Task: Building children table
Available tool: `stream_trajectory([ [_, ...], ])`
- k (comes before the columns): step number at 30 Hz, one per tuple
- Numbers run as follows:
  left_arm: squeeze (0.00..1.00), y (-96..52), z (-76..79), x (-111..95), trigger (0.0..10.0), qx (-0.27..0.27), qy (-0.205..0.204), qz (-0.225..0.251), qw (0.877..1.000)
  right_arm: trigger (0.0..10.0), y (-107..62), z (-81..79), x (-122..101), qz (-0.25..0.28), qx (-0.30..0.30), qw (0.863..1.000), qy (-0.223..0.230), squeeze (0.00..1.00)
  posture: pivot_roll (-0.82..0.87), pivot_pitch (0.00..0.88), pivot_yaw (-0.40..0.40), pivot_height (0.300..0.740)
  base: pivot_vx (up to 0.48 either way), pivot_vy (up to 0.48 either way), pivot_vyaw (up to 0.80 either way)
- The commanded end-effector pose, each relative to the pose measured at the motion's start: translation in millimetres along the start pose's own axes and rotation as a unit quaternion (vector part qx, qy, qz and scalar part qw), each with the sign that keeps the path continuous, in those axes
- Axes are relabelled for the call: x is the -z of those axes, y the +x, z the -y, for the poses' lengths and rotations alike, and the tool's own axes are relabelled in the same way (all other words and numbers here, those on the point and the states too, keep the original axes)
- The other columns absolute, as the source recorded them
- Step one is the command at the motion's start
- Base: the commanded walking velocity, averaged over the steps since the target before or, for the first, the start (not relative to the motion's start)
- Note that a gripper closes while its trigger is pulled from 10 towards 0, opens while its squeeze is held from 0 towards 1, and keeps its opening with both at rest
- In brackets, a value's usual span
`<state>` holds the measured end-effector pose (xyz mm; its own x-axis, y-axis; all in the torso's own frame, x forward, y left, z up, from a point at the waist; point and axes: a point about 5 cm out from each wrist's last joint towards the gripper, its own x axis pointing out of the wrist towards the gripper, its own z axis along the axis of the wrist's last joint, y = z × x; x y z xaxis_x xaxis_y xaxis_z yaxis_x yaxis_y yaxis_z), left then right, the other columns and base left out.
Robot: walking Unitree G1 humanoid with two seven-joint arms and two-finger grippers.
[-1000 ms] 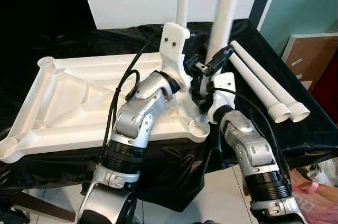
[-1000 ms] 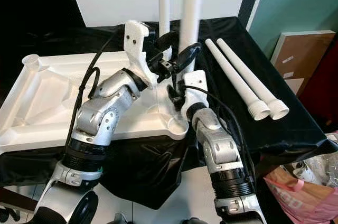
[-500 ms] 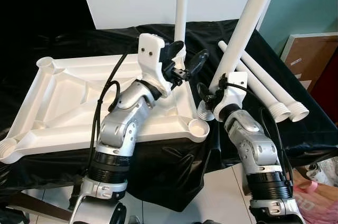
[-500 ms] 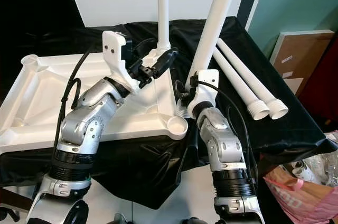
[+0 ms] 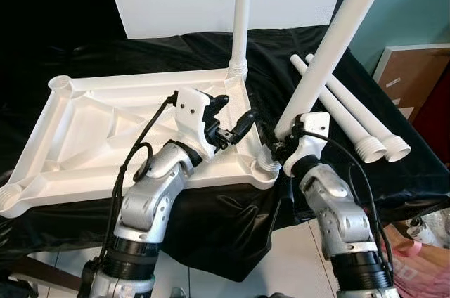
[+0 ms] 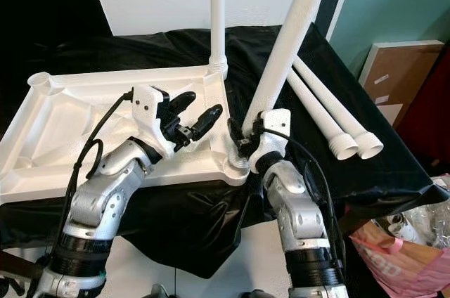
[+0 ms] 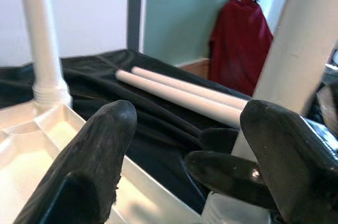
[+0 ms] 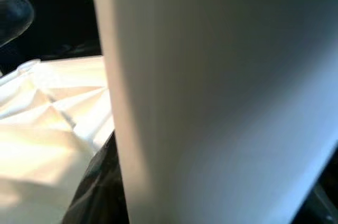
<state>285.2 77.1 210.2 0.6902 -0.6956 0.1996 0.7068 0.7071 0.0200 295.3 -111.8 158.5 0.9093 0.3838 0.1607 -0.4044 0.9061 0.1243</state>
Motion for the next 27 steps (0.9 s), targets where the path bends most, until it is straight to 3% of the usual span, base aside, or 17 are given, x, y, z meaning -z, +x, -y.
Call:
stream_trajectory([
  [1, 0.0, -2.7, 3.2, 3.9, 10.0, 0.013, 0.001, -0.013, 1.0, 10.0, -1.6, -1.2, -1.0, 0.01, -0.011, 1.0, -0.006, 0.0, -0.02, 0.077, -0.032, 0.74, 0.0, 0.0, 0.0],
  [3, 0.0, -13.1, 7.9, 13.6, 10.0, 0.027, 0.015, -0.04, 0.999, 10.0, -7.4, -5.3, 2.7, 0.021, -0.038, 0.999, -0.009, 0.0, -0.01, 0.084, -0.034, 0.74, 0.0, 0.0, 0.0],
  [7, 0.0, -16.0, 9.4, 16.8, 10.0, 0.033, 0.014, -0.049, 0.998, 10.0, -8.7, -6.6, 4.5, 0.021, -0.046, 0.999, -0.012, 0.0, -0.01, 0.084, -0.034, 0.74, 0.0, 0.0, 0.0],
  [14, 0.0, -26.8, 7.8, 48.0, 10.0, 0.034, 0.076, -0.144, 0.986, 10.0, -9.1, -5.0, 23.9, 0.003, -0.057, 0.998, -0.033, 0.0, -0.01, 0.081, -0.035, 0.74, 0.0, 0.0, 0.0],
  [19, 0.0, -27.9, 2.7, 52.3, 10.0, 0.019, 0.092, -0.158, 0.983, 10.0, -7.0, -4.1, 26.3, 0.006, -0.061, 0.997, -0.04, 0.0, -0.01, 0.078, -0.031, 0.74, 0.0, 0.0, 0.0],
  [27, 0.0, -28.1, -11.6, 40.3, 10.0, -0.039, 0.08, -0.122, 0.988, 10.0, -6.1, -4.5, 13.6, 0.048, -0.054, 0.997, -0.04, 0.0, 0.0, 0.082, -0.032, 0.74, 0.0, 0.0, 0.0],
])
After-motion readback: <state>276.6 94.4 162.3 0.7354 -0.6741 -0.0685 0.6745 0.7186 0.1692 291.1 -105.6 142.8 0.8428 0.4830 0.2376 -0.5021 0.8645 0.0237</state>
